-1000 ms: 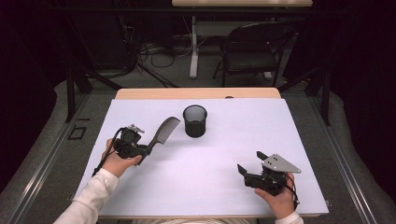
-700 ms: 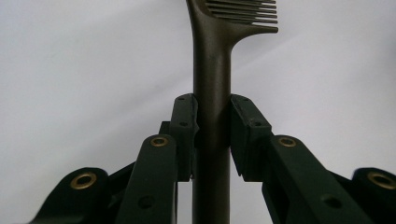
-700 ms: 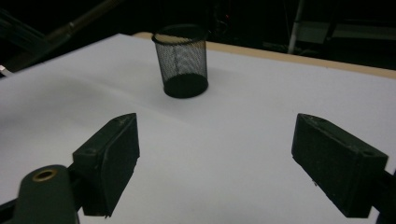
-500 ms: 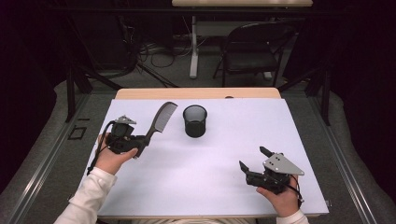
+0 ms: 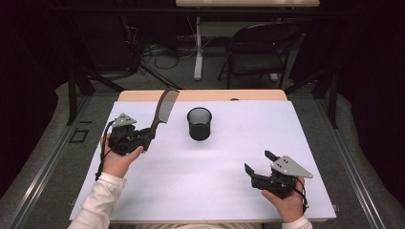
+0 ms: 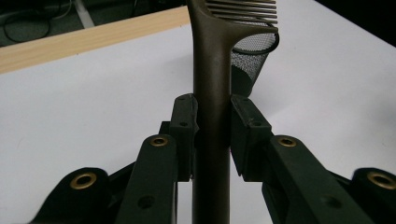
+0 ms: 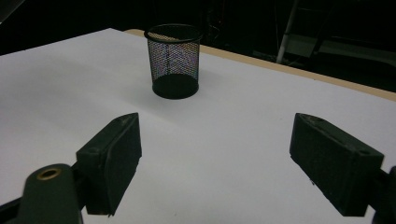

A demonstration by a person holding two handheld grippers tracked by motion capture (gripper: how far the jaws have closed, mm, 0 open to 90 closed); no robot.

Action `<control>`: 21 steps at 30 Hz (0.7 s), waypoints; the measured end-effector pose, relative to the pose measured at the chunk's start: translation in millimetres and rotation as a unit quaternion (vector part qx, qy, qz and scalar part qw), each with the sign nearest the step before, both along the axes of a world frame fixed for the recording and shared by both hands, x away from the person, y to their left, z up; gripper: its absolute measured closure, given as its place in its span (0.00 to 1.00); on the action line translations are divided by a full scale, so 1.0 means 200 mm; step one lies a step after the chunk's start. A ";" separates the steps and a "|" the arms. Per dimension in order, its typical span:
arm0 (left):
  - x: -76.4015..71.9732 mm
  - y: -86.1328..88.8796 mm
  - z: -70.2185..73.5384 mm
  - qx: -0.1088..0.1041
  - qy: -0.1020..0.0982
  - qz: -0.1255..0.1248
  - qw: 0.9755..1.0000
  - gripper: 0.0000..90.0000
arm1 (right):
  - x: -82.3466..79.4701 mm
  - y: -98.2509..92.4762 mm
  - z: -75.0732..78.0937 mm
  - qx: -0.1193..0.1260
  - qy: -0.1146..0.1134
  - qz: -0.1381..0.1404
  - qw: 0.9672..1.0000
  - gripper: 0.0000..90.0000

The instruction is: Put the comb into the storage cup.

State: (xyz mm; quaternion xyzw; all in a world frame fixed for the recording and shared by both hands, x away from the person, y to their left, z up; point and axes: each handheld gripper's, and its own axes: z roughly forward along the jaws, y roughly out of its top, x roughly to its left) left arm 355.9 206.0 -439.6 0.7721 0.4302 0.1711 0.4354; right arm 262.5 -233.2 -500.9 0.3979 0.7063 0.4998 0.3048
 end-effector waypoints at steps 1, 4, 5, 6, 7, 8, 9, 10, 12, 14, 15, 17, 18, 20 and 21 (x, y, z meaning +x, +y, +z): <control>0.00 0.00 0.00 0.000 0.000 0.000 1.000 0.81 | 0.00 0.00 0.00 0.000 0.000 0.000 1.000 0.19; -0.01 -0.02 -0.02 -0.002 -0.016 0.004 1.000 0.81 | 0.00 0.00 0.00 0.000 -0.004 -0.005 1.000 0.21; -0.01 -0.02 -0.02 -0.006 -0.021 0.006 1.000 0.81 | 0.00 0.00 0.00 0.004 -0.001 -0.006 1.000 0.21; -0.01 -0.03 -0.02 -0.009 -0.031 0.008 0.999 0.81 | 0.00 -0.01 0.00 0.006 -0.003 -0.007 1.000 0.23; -0.01 -0.03 -0.02 -0.009 -0.031 0.008 0.999 0.81 | 0.00 -0.01 0.00 0.006 -0.003 -0.007 1.000 0.23; -0.02 -0.04 -0.03 -0.014 -0.043 0.010 0.999 0.81 | 0.00 0.00 -0.01 0.012 -0.003 -0.007 1.000 0.23; -0.02 -0.04 -0.03 -0.014 -0.043 0.010 0.999 0.81 | 0.00 0.00 -0.01 0.012 -0.003 -0.007 1.000 0.23; -0.03 -0.05 -0.03 -0.017 -0.046 0.008 0.999 0.81 | 0.01 0.00 -0.01 0.010 -0.004 -0.006 1.000 0.24; -0.04 -0.06 -0.03 -0.015 -0.058 0.011 0.998 0.81 | 0.01 0.01 -0.01 0.009 -0.007 -0.006 1.000 0.25; -0.06 -0.07 -0.03 -0.021 -0.073 0.011 0.997 0.81 | 0.01 0.02 0.00 0.009 -0.011 -0.007 1.000 0.25; -0.06 -0.08 -0.03 -0.023 -0.078 0.012 0.997 0.81 | 0.01 0.03 0.00 0.010 -0.013 -0.006 1.000 0.25; -0.07 -0.08 -0.04 -0.027 -0.086 0.014 0.996 0.81 | 0.02 0.03 0.00 0.008 -0.009 -0.006 1.000 0.27; -0.07 -0.08 -0.04 -0.027 -0.086 0.014 0.996 0.81 | 0.02 0.03 0.00 0.008 -0.009 -0.006 1.000 0.27; -0.08 -0.09 -0.04 -0.028 -0.096 0.013 0.995 0.81 | 0.03 0.03 0.01 0.017 -0.003 -0.005 1.000 0.30; -0.08 -0.10 -0.05 -0.029 -0.102 0.013 0.994 0.81 | 0.04 0.04 0.02 0.033 0.012 -0.003 0.999 0.32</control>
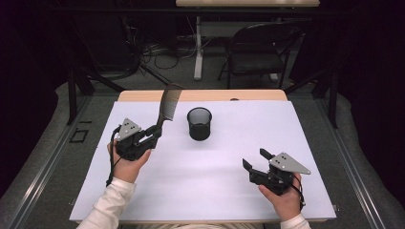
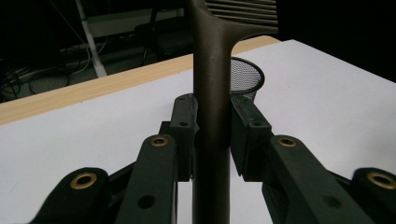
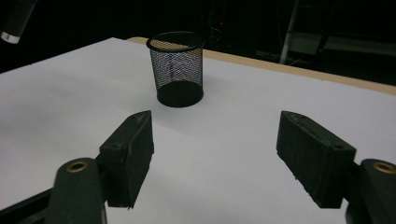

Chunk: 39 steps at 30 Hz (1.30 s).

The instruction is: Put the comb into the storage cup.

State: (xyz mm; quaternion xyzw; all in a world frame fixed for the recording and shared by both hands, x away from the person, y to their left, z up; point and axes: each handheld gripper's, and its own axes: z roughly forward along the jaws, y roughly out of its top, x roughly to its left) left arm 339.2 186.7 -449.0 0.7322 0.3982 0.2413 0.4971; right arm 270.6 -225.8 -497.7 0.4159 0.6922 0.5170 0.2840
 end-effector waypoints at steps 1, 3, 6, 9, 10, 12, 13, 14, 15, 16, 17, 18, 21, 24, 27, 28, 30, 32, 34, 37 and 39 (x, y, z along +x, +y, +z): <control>0.00 0.00 0.00 0.000 0.000 0.000 1.000 0.81 | 0.01 0.00 0.00 0.007 0.005 0.003 1.000 0.33; 0.00 -0.01 -0.01 -0.002 -0.005 0.000 1.000 0.81 | 0.01 0.00 0.00 0.011 0.010 0.005 1.000 0.34; 0.00 -0.02 -0.02 -0.005 -0.010 -0.002 1.000 0.81 | 0.04 0.01 0.02 0.013 0.021 0.012 1.000 0.36; -0.01 -0.04 -0.03 -0.005 -0.016 -0.005 1.000 0.81 | 0.06 0.02 0.04 0.021 0.019 0.026 0.999 0.37; -0.01 -0.05 -0.04 -0.004 -0.018 -0.007 1.000 0.81 | 0.06 0.02 0.04 0.021 0.019 0.026 0.999 0.37; -0.01 -0.06 -0.05 -0.004 -0.020 -0.008 1.000 0.81 | 0.06 0.03 0.05 0.020 0.019 0.028 0.999 0.37; -0.01 -0.06 -0.05 -0.003 -0.021 -0.009 1.000 0.81 | 0.07 0.03 0.06 0.020 0.023 0.027 0.999 0.37; -0.02 -0.07 -0.05 -0.002 -0.021 -0.009 1.000 0.81 | 0.08 0.04 0.07 0.016 0.026 0.026 0.999 0.37; -0.02 -0.07 -0.06 -0.003 -0.023 -0.009 1.000 0.81 | 0.08 0.04 0.08 0.018 0.027 0.025 0.999 0.37; -0.02 -0.07 -0.06 -0.002 -0.023 -0.010 1.000 0.81 | 0.09 0.05 0.09 0.019 0.028 0.026 0.999 0.38; -0.02 -0.08 -0.06 -0.002 -0.024 -0.010 1.000 0.81 | 0.10 0.05 0.10 0.017 0.028 0.027 0.999 0.38; -0.02 -0.08 -0.06 -0.003 -0.025 -0.010 1.000 0.81 | 0.11 0.07 0.12 0.022 0.024 0.031 0.999 0.38; -0.02 -0.08 -0.07 -0.005 -0.026 -0.011 1.000 0.81 | 0.12 0.08 0.14 0.030 0.022 0.035 0.999 0.38; -0.02 -0.08 -0.07 -0.006 -0.025 -0.011 1.000 0.81 | 0.14 0.10 0.16 0.045 0.021 0.042 0.998 0.38; -0.02 -0.08 -0.08 -0.009 -0.028 -0.010 1.000 0.81 | 0.18 0.11 0.21 0.044 0.021 0.051 0.998 0.38; -0.02 -0.08 -0.08 -0.009 -0.028 -0.010 1.000 0.81 | 0.18 0.11 0.21 0.044 0.021 0.051 0.998 0.38; -0.03 -0.08 -0.08 -0.009 -0.030 -0.011 0.999 0.81 | 0.19 0.12 0.23 0.043 0.020 0.050 0.998 0.37; -0.03 -0.08 -0.09 -0.010 -0.032 -0.010 0.999 0.81 | 0.20 0.12 0.25 0.044 0.022 0.051 0.997 0.35; -0.03 -0.09 -0.09 -0.008 -0.032 -0.011 0.999 0.81 | 0.22 0.12 0.27 0.043 0.023 0.052 0.997 0.34; -0.03 -0.09 -0.09 -0.007 -0.032 -0.011 0.999 0.81 | 0.25 0.14 0.30 0.042 0.025 0.055 0.997 0.33; -0.03 -0.09 -0.10 -0.008 -0.032 -0.011 0.999 0.81 | 0.25 0.14 0.30 0.041 0.029 0.056 0.997 0.33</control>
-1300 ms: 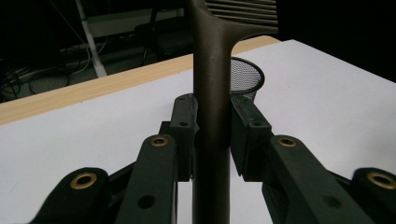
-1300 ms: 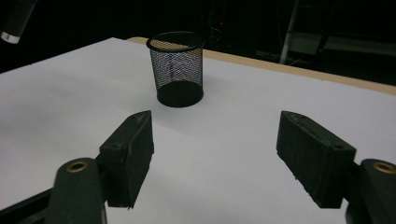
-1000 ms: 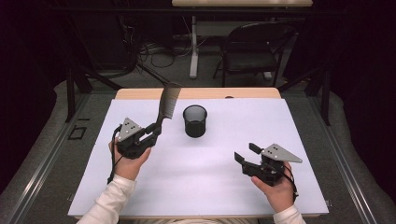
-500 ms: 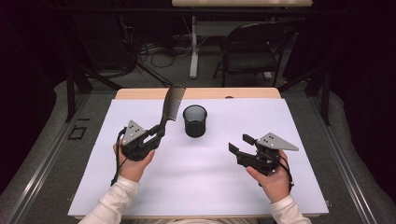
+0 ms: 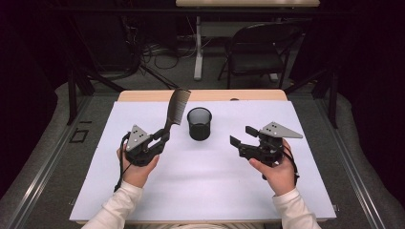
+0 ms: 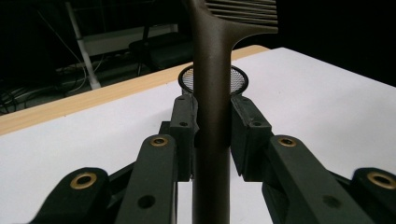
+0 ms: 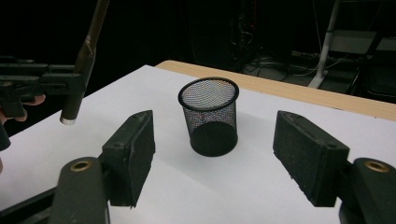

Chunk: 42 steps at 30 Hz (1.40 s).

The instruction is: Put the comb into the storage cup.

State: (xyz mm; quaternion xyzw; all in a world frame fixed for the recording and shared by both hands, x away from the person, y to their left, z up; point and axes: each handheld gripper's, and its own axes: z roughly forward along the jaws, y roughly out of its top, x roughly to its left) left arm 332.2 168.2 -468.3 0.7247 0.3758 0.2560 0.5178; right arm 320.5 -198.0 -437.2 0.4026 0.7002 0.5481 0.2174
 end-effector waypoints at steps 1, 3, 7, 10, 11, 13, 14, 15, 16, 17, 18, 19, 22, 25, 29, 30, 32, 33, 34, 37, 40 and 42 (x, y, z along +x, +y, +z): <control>0.00 0.00 0.00 -0.001 0.001 0.000 1.000 0.81 | 0.01 0.01 0.01 0.001 0.002 0.003 1.000 0.33; 0.00 0.00 -0.01 0.000 0.001 -0.001 1.000 0.80 | 0.02 0.02 0.02 0.000 0.000 0.007 1.000 0.32; 0.00 -0.01 -0.02 0.001 0.000 -0.004 1.000 0.81 | 0.04 0.06 0.03 0.000 -0.003 0.010 1.000 0.32; -0.01 -0.03 -0.03 0.002 0.000 -0.008 1.000 0.81 | 0.06 0.09 0.04 0.004 0.000 0.012 1.000 0.32; -0.01 -0.03 -0.03 0.001 0.000 -0.009 1.000 0.81 | 0.06 0.09 0.04 0.004 0.000 0.012 1.000 0.32; -0.01 -0.03 -0.04 0.003 0.000 -0.012 1.000 0.81 | 0.06 0.09 0.05 0.006 -0.001 0.014 1.000 0.32; -0.01 -0.04 -0.04 0.003 0.002 -0.012 1.000 0.81 | 0.06 0.10 0.05 0.011 0.002 0.014 1.000 0.33; -0.01 -0.04 -0.04 0.005 0.003 -0.014 1.000 0.81 | 0.06 0.10 0.05 0.011 0.002 0.014 1.000 0.33; -0.02 -0.05 -0.05 0.006 0.004 -0.015 1.000 0.81 | 0.06 0.10 0.05 0.013 0.004 0.016 1.000 0.33; -0.02 -0.05 -0.05 0.006 0.005 -0.017 1.000 0.81 | 0.05 0.09 0.05 0.014 0.005 0.016 1.000 0.34; -0.02 -0.05 -0.05 0.006 0.005 -0.017 1.000 0.81 | 0.05 0.09 0.05 0.014 0.005 0.016 1.000 0.34; -0.02 -0.05 -0.06 0.006 0.005 -0.019 1.000 0.81 | 0.05 0.09 0.05 0.018 0.003 0.015 1.000 0.34; -0.04 -0.07 -0.08 0.007 0.006 -0.026 1.000 0.81 | 0.05 0.08 0.05 0.026 0.005 0.018 0.999 0.34; -0.05 -0.10 -0.09 0.011 0.005 -0.033 0.999 0.81 | 0.05 0.09 0.03 0.030 0.008 0.020 0.999 0.36; -0.07 -0.13 -0.11 0.017 0.009 -0.046 0.999 0.81 | 0.05 0.08 0.01 0.033 0.020 0.021 0.999 0.37; -0.07 -0.14 -0.12 0.020 0.010 -0.051 0.998 0.81 | 0.05 0.08 0.01 0.035 0.023 0.020 0.999 0.38; -0.08 -0.16 -0.13 0.021 0.012 -0.057 0.998 0.81 | 0.06 0.08 0.00 0.040 0.027 0.020 0.999 0.38; -0.08 -0.17 -0.13 0.020 0.013 -0.059 0.998 0.81 | 0.06 0.08 0.00 0.045 0.029 0.019 0.998 0.39; -0.09 -0.17 -0.13 0.022 0.012 -0.062 0.998 0.81 | 0.06 0.08 0.00 0.046 0.032 0.020 0.998 0.39; -0.10 -0.19 -0.14 0.021 0.013 -0.069 0.997 0.81 | 0.06 0.07 -0.01 0.055 0.037 0.021 0.998 0.41; -0.11 -0.21 -0.15 0.023 0.016 -0.077 0.997 0.81 | 0.06 0.08 -0.02 0.063 0.038 0.023 0.997 0.42; -0.12 -0.24 -0.16 0.028 0.018 -0.086 0.996 0.81 | 0.06 0.08 -0.02 0.076 0.050 0.028 0.995 0.45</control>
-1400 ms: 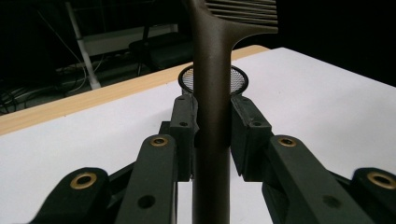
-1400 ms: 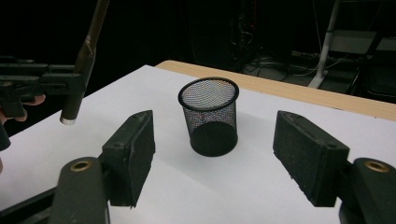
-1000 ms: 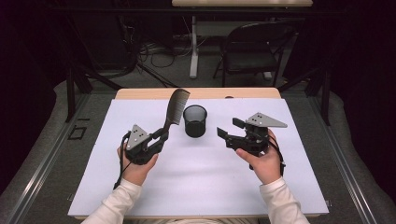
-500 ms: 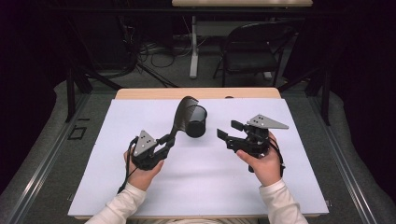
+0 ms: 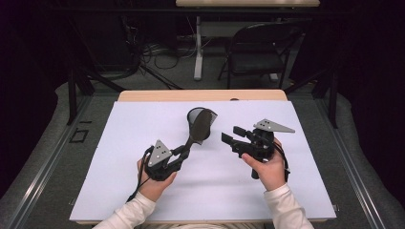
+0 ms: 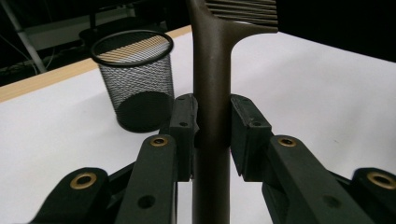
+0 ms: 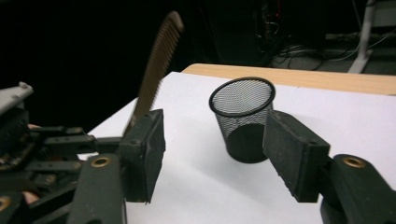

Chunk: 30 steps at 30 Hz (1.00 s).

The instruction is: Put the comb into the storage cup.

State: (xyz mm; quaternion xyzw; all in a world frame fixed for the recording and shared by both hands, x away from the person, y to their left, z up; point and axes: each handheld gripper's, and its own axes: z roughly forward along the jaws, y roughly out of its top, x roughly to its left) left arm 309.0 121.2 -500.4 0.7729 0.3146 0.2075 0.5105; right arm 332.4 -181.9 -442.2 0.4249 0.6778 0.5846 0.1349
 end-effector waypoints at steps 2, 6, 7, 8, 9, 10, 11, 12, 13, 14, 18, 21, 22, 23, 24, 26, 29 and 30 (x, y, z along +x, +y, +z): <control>0.00 -0.01 0.00 0.002 0.000 -0.003 1.000 0.80 | 0.00 0.00 0.00 0.004 0.005 0.004 1.000 0.46; -0.01 -0.03 -0.01 0.006 0.002 -0.009 1.000 0.81 | 0.00 0.01 -0.01 0.007 0.012 0.008 1.000 0.47; -0.02 -0.03 -0.02 0.008 0.002 -0.011 1.000 0.81 | 0.00 0.01 -0.01 0.008 0.014 0.010 1.000 0.48; -0.02 -0.04 -0.02 0.009 0.001 -0.013 1.000 0.81 | 0.00 0.01 -0.01 0.010 0.017 0.011 1.000 0.49; -0.02 -0.04 -0.02 0.010 0.001 -0.014 1.000 0.81 | 0.00 0.02 -0.02 0.013 0.020 0.013 1.000 0.49; -0.02 -0.04 -0.02 0.010 0.001 -0.014 1.000 0.81 | 0.00 0.02 -0.02 0.020 0.023 0.015 0.999 0.50; -0.02 -0.04 -0.02 0.009 0.001 -0.015 1.000 0.81 | 0.00 0.02 -0.02 0.020 0.023 0.015 0.999 0.50; -0.03 -0.05 -0.02 0.010 0.001 -0.015 1.000 0.81 | 0.00 0.02 -0.02 0.023 0.027 0.018 0.999 0.51; -0.03 -0.05 -0.02 0.011 0.000 -0.016 1.000 0.81 | 0.00 0.02 -0.03 0.026 0.030 0.018 0.999 0.51; -0.03 -0.05 -0.02 0.013 0.000 -0.018 1.000 0.81 | 0.00 0.02 -0.03 0.026 0.033 0.020 0.999 0.52; -0.03 -0.06 -0.03 0.015 0.001 -0.021 1.000 0.81 | 0.00 0.03 -0.03 0.032 0.040 0.023 0.998 0.55; -0.04 -0.07 -0.03 0.017 0.001 -0.024 1.000 0.81 | 0.00 0.03 -0.04 0.043 0.047 0.025 0.998 0.57; -0.04 -0.07 -0.04 0.018 0.001 -0.025 1.000 0.81 | 0.00 0.03 -0.04 0.042 0.048 0.026 0.998 0.57; -0.04 -0.08 -0.04 0.019 0.001 -0.026 0.999 0.81 | 0.00 0.03 -0.04 0.042 0.050 0.026 0.998 0.57; -0.04 -0.08 -0.04 0.022 0.001 -0.027 0.999 0.81 | 0.00 0.03 -0.04 0.041 0.053 0.025 0.997 0.58; -0.05 -0.09 -0.05 0.023 0.002 -0.030 0.999 0.81 | 0.01 0.03 -0.05 0.046 0.061 0.026 0.997 0.58; -0.06 -0.10 -0.05 0.027 0.002 -0.036 0.999 0.81 | 0.01 0.03 -0.05 0.050 0.068 0.027 0.996 0.59; -0.06 -0.11 -0.05 0.029 0.001 -0.038 0.999 0.81 | 0.01 0.03 -0.06 0.052 0.071 0.026 0.996 0.60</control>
